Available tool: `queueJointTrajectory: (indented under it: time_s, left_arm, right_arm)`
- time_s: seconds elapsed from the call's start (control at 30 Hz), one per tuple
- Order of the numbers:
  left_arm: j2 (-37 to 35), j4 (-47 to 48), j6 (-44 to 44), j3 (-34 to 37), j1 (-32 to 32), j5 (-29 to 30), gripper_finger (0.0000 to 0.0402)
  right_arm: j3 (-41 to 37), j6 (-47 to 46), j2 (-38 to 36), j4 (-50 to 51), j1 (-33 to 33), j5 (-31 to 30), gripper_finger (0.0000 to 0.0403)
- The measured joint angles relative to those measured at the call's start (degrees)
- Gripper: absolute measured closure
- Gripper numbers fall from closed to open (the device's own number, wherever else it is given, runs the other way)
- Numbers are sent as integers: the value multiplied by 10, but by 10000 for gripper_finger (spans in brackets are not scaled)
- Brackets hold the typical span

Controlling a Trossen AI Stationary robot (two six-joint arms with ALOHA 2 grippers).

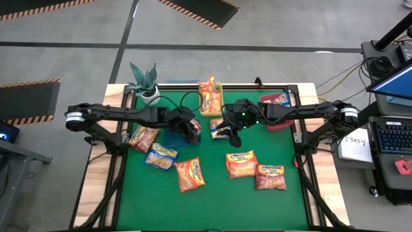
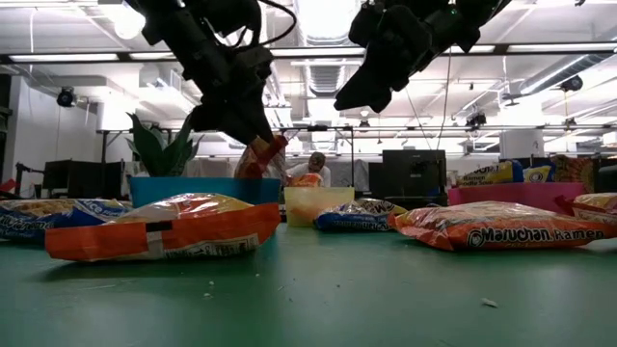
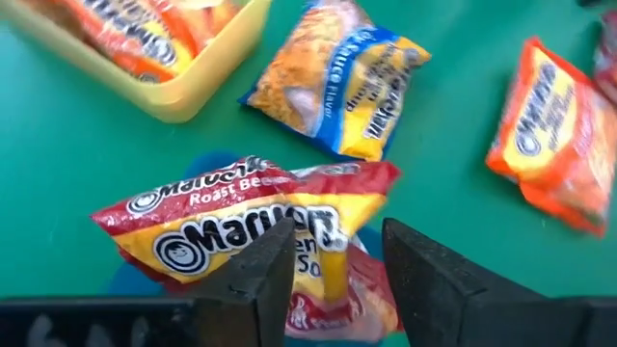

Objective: Sort Maruchan noodles
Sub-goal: Put the red noodle pack into the blue bin, then put the blue noodle pack into the red bin

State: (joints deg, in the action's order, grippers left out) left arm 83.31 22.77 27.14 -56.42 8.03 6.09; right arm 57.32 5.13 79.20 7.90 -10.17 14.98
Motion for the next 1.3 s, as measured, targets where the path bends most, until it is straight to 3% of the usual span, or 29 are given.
queueJointTrajectory:
  time_s: [0.23,0.4,0.63,0.73,0.87,1.0,1.3]
  left_arm:
    - [-55,93,-127,0,0,-21,259]
    - [-66,178,-185,14,0,100,276]
    - [-51,40,-205,98,2,98,324]
    - [-42,-17,-196,122,2,99,341]
    - [-28,-35,-185,130,2,116,359]
    - [-8,-49,-188,131,2,129,363]
    - [58,-91,-197,122,2,129,363]
  right_arm:
    - [0,0,0,0,0,0,294]
    - [0,3,0,-2,0,0,294]
    - [-1,4,0,-25,0,0,294]
    - [-1,-3,11,-84,0,-3,294]
    - [0,-21,53,-151,0,-63,298]
    - [4,-17,103,-154,-17,-95,321]
    - [41,-10,200,-157,-38,-85,392]
